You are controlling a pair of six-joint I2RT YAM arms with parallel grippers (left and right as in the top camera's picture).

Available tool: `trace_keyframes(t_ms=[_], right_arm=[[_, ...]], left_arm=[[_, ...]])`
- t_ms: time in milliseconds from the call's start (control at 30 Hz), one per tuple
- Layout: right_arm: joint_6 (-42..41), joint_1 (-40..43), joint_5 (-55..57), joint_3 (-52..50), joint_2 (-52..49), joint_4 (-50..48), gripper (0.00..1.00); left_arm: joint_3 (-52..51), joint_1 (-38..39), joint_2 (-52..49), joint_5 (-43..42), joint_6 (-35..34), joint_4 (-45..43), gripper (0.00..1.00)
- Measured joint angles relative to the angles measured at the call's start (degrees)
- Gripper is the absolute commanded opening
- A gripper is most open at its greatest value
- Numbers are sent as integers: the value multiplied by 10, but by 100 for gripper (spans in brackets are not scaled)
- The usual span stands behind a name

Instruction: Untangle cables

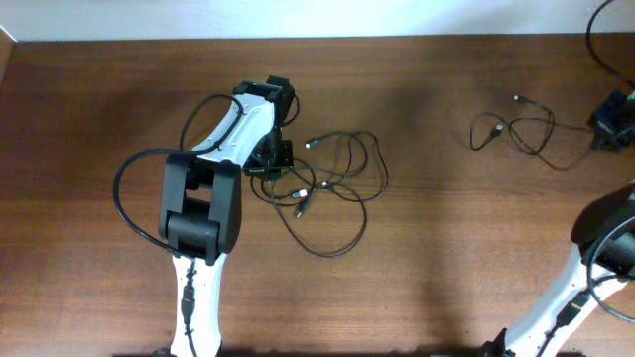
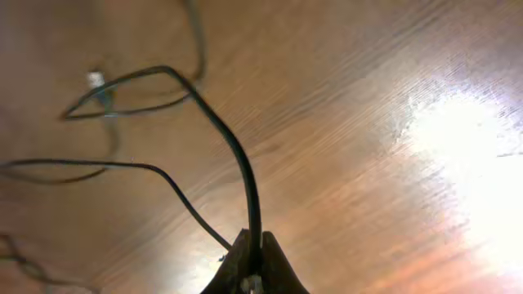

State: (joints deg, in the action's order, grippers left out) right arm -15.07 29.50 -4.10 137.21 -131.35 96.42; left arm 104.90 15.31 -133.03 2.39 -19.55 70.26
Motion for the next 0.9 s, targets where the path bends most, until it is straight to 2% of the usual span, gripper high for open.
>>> trace_keyframes(t_ms=[167, 267, 300, 333, 367, 400, 500, 567, 600, 667, 833, 867, 900], right_arm=[[-16, 24, 28, -160, -8, -60, 4], [-47, 64, 55, -209, -9, -75, 4], [-52, 77, 59, -215, -9, -79, 8], [-59, 94, 64, -221, -9, -82, 31], [-60, 103, 67, -222, -9, -84, 50], [-61, 108, 68, -222, -9, -85, 64], [-64, 114, 71, -223, -9, -90, 84], [-64, 114, 71, -223, -9, -94, 90], [-62, 114, 71, -223, -9, -95, 90], [-48, 113, 48, -223, -9, -104, 84], [198, 102, -286, -223, -9, -122, 82], [230, 97, -325, -223, -9, -118, 75], [260, 93, -361, -223, -9, -115, 53]], left_arm=[[0, 0, 0, 0, 0, 0, 4], [0, 0, 0, 0, 0, 0, 5], [0, 0, 0, 0, 0, 0, 5], [0, 0, 0, 0, 0, 0, 6], [0, 0, 0, 0, 0, 0, 5], [0, 0, 0, 0, 0, 0, 6], [0, 0, 0, 0, 0, 0, 6], [0, 0, 0, 0, 0, 0, 5], [0, 0, 0, 0, 0, 0, 6], [0, 0, 0, 0, 0, 0, 6], [0, 0, 0, 0, 0, 0, 7], [0, 0, 0, 0, 0, 0, 7], [0, 0, 0, 0, 0, 0, 8]])
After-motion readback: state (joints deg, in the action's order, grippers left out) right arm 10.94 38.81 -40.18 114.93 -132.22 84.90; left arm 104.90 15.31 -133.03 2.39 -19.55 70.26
